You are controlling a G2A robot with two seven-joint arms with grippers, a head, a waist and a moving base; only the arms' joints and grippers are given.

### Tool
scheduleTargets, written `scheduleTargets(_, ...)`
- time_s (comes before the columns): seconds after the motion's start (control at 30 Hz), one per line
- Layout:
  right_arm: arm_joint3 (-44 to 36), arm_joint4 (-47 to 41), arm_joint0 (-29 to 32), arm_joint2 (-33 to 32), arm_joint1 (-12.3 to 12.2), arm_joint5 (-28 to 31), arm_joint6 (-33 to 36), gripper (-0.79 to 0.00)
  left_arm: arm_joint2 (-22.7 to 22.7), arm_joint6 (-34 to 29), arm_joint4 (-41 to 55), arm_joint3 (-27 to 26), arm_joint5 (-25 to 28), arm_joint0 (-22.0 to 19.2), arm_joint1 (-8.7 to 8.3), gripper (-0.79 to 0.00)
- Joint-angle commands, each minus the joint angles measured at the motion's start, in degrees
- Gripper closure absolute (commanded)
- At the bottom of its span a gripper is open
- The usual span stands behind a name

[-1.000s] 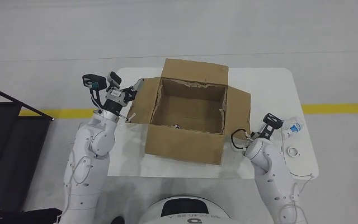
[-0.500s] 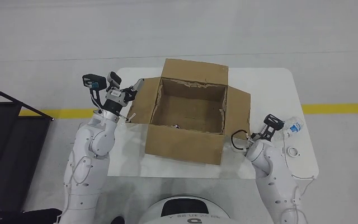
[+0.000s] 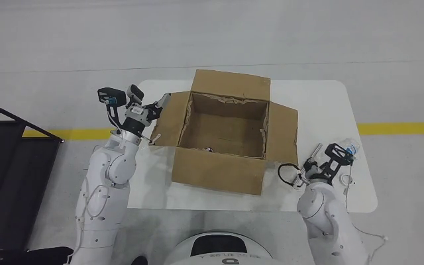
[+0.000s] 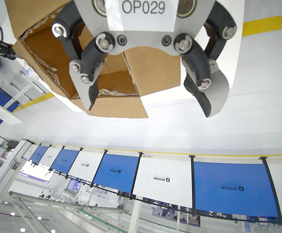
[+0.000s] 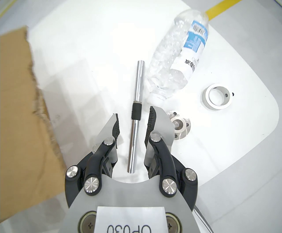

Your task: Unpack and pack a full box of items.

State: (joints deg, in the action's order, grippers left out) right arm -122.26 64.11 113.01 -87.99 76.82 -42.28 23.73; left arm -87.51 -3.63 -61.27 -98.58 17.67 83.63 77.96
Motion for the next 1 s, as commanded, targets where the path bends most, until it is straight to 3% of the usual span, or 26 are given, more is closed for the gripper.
scheduleTargets(0.0,-3.94,-5.6,4.31,-0.96,0.4,3.11,-7.95,-0.36,0.0,0.0,0.01,0.0,0.0,0.0,0.0,-0.785)
scheduleTargets(0.1,-6.98,-15.13,10.58,-2.77,1.11,10.74,-20.28,-0.385,0.0,0.0,0.01,0.0,0.0,0.0,0.0,-0.785)
scheduleTargets(0.6,-6.98,-15.13,10.58,-2.77,1.11,10.74,-20.28,-0.385,0.0,0.0,0.01,0.0,0.0,0.0,0.0,-0.785)
scheduleTargets(0.63,-7.29,-14.69,10.36,-2.56,1.08,11.36,-20.3,-0.785,0.0,0.0,0.01,0.0,0.0,0.0,0.0,-0.785)
scheduleTargets(0.77,-9.83,-5.38,7.65,2.63,0.59,16.4,-16.41,-0.785,0.0,0.0,0.01,0.0,0.0,0.0,0.0,-0.785)
scheduleTargets(0.97,-9.06,8.5,-4.44,13.51,0.34,21.08,-0.39,-0.785,0.0,0.0,0.01,0.0,0.0,0.0,0.0,-0.785)
